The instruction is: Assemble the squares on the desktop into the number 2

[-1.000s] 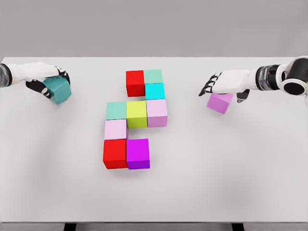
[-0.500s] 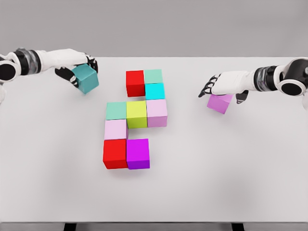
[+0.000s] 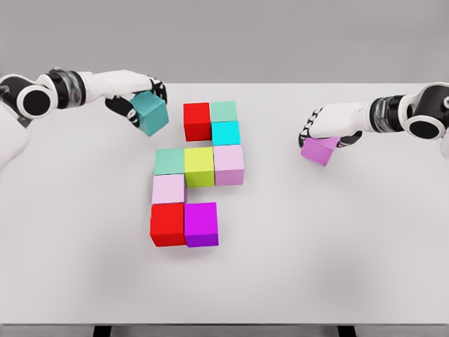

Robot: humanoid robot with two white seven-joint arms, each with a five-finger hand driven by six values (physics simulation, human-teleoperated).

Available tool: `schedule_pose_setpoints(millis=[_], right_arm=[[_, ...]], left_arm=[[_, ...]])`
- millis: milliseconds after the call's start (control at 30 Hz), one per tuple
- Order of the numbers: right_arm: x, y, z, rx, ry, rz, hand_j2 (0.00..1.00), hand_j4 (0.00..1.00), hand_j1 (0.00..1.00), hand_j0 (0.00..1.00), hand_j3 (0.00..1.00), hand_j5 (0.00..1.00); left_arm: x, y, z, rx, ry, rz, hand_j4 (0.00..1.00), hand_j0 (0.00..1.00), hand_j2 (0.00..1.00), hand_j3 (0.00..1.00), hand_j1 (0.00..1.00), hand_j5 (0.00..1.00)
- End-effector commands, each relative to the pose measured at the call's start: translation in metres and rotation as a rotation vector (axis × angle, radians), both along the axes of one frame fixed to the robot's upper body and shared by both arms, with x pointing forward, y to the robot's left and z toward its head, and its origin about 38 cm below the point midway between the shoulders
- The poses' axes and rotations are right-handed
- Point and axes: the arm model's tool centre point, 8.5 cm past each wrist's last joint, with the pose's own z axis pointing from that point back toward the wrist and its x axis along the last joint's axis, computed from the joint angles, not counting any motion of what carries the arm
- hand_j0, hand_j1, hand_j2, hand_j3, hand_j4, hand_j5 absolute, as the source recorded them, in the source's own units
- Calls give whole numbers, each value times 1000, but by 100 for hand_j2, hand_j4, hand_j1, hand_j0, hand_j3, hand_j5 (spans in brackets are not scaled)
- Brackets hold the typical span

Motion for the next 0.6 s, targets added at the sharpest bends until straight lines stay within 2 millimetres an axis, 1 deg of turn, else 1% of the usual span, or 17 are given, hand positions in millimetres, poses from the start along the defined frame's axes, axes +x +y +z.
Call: schedule_pose_setpoints(millis=[0,100,167,200,267,367,467,533,567], right_arm=[[0,1,1,21,6,-4,61,61,61,61,61,61],[0,2,5,38,5,-3,61,61,61,61,61,61],[0,2,11,65,8,-4,62,62,62,62,62,62],[1,1,14,72,5,-7,62,62,62,62,62,62],[-2,-1,21,87,1,-1,62,62,62,62,62,62],[-12,-2,32,79,-23,32,62,62,62,62,62,62],[-15,2,35,82,-29,50,61,61,61,61,61,61],[-26,2,44,100,-34,79,58,58,58,58,58,58],[-30,4,45,99,-37,91,55,55,55,55,55,55]], left_arm=[[3,3,0,-11,29,98,33,33,33,33,33,33],[2,-5,0,5,44,155,33,33,33,33,33,33],[-3,-8,9,-40,58,166,33,33,33,33,33,33],[-6,-5,7,-58,83,173,33,33,33,33,33,33],[-12,-15,8,-58,99,177,33,33,33,33,33,33],[-19,-24,2,-73,141,225,35,35,35,35,35,35],[-18,-23,1,-88,121,305,36,36,36,36,36,36],[-16,-20,2,-96,103,352,36,36,36,36,36,36],[-15,-19,2,-98,100,362,36,36,36,36,36,36]])
